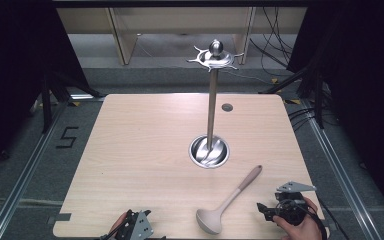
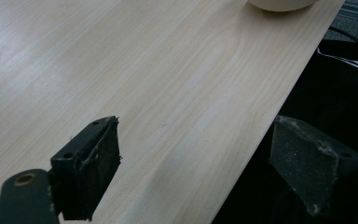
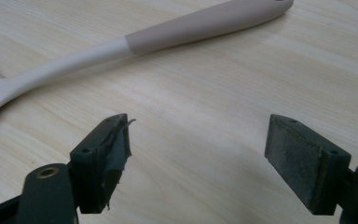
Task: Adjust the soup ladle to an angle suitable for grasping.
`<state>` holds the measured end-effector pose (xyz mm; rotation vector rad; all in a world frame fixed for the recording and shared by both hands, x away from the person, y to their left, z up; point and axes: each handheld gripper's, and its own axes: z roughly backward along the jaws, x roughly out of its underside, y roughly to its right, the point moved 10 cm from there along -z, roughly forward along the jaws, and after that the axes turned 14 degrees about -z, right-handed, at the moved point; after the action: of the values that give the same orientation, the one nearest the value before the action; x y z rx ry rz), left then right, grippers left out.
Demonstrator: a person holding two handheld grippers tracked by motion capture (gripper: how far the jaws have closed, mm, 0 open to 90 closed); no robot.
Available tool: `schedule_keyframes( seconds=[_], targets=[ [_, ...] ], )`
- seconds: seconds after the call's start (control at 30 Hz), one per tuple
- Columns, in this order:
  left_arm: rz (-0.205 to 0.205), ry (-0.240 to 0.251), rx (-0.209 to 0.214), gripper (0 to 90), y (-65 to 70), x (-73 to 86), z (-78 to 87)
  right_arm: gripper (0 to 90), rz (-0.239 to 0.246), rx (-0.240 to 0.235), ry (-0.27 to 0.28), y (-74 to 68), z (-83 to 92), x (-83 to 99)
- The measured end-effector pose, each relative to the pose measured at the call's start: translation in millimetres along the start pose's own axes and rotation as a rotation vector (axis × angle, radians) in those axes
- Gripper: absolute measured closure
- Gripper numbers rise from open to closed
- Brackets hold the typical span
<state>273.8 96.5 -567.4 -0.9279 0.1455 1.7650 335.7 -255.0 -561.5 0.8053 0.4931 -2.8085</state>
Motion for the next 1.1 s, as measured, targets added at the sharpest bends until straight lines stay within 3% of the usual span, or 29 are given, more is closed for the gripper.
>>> schedule_keyframes(
  seconds=[0.17,0.37,0.47,0.53,0.6,0.7,0.77,0.87,1.03,1.07,1.1],
  targets=[
    [0.006,0.015,-0.011,15.1,-1.0,-1.5,0.6,22.7,0.000,0.025,0.017,-1.7,-6.0,-14.0],
    [0.009,0.017,-0.009,15.1,-0.7,-1.5,0.6,20.2,-0.067,0.050,-0.017,-12.1,-11.7,-28.1],
    [-0.004,-0.005,-0.010,15.1,-2.0,0.4,1.8,20.2,-0.055,0.055,-0.020,-19.4,-15.9,-33.9],
    [0.000,0.015,-0.004,15.1,-0.5,-1.3,0.4,20.2,-0.044,0.060,-0.020,-23.2,-18.1,-36.7],
    [0.005,0.017,0.001,15.1,0.9,-1.8,-0.3,20.6,-0.064,0.047,-0.042,-29.0,-19.8,-36.8],
    [0.007,0.014,-0.005,15.1,0.4,-1.9,0.2,20.3,-0.051,0.059,-0.041,-31.8,-23.6,-39.6],
    [0.006,0.017,0.001,15.1,0.7,-1.8,-0.1,19.1,-0.077,0.048,-0.055,-37.8,-26.1,-39.5],
    [0.004,0.015,0.001,15.1,0.4,-1.3,-0.2,19.1,-0.044,0.073,-0.052,-37.0,-32.2,-42.4],
    [0.012,0.011,0.007,15.1,2.0,-1.8,0.9,19.7,-0.064,0.052,-0.046,-45.6,-42.2,-47.2],
    [0.003,0.002,-0.001,15.1,0.6,-0.9,0.8,20.0,-0.058,0.079,-0.062,-42.4,-42.1,-48.0],
    [0.001,0.007,-0.002,15.1,0.1,-1.2,0.7,20.1,-0.062,0.075,-0.050,-43.0,-45.3,-50.4]
  ],
)
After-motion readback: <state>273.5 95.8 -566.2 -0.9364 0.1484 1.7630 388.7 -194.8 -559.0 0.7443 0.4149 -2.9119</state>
